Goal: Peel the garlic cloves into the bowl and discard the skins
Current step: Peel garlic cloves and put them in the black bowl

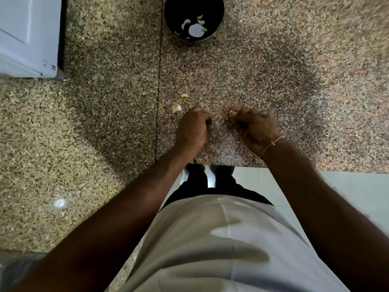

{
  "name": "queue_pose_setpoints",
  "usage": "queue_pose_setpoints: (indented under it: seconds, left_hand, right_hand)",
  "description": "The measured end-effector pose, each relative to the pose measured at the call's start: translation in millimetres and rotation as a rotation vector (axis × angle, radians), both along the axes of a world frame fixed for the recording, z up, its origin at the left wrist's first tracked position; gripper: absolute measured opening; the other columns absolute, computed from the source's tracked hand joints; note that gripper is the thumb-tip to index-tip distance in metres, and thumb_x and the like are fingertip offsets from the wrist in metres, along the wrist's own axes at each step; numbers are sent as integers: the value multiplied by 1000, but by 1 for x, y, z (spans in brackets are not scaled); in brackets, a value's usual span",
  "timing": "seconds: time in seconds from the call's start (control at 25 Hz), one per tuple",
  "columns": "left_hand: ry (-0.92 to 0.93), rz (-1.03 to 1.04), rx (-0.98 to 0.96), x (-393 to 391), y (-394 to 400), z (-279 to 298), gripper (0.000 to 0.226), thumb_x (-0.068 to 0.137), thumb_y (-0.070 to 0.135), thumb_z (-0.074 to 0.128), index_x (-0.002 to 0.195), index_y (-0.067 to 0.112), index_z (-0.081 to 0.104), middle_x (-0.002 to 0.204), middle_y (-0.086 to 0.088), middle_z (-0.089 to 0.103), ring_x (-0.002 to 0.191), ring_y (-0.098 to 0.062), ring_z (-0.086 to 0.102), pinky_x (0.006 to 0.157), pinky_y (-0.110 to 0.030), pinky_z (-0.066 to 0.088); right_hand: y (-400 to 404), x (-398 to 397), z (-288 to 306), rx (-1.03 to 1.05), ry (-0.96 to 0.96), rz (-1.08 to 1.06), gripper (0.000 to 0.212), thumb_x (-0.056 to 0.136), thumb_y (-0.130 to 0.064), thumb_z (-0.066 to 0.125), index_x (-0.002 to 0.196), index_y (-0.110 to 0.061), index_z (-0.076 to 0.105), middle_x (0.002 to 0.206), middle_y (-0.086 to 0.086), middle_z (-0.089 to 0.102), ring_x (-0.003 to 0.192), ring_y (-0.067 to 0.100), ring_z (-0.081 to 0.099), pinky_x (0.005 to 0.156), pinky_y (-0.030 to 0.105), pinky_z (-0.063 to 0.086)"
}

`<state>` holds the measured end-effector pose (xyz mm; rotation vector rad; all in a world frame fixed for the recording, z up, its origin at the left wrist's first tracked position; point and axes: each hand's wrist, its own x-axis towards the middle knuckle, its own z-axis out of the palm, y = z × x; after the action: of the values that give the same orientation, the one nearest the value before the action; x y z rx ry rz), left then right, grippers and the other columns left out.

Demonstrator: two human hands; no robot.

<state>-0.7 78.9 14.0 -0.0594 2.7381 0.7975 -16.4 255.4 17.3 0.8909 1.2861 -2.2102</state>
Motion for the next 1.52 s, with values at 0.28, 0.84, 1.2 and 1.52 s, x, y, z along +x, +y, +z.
queue_pose_setpoints:
  seconds: [0.28,0.84,1.2,1.52]
  left_hand:
    - [-9,8,44,-6,10,0,5,94,5,72,94,10,74,95,-2,69,83,-11,57,70,-28,48]
    - [67,39,-70,2,26,-5,13,98,6,66,104,8,77,100,-3,70,82,-9,52,62,-16,36]
    - [-129,387,440,2,-7,-14,3,100,14,68,101,14,71,102,-1,73,92,-13,70,78,-25,58]
    - [3,330,345,17,-19,-8,3,98,16,72,96,17,70,88,13,68,77,7,63,65,-5,47]
  right_hand:
    - [3,4,3,5,-13,6,36,91,15,61,65,-6,73,97,13,73,85,18,71,91,30,60]
    - [11,-1,3,65,-7,15,31,91,15,62,69,-5,71,91,10,71,80,17,70,89,32,61]
    - [8,1,1,36,1,22,21,92,15,61,78,0,68,93,9,71,82,15,69,82,28,62]
    - [-3,0,-3,2,-39,69,13,93,10,63,87,1,69,92,10,68,81,18,67,82,27,59]
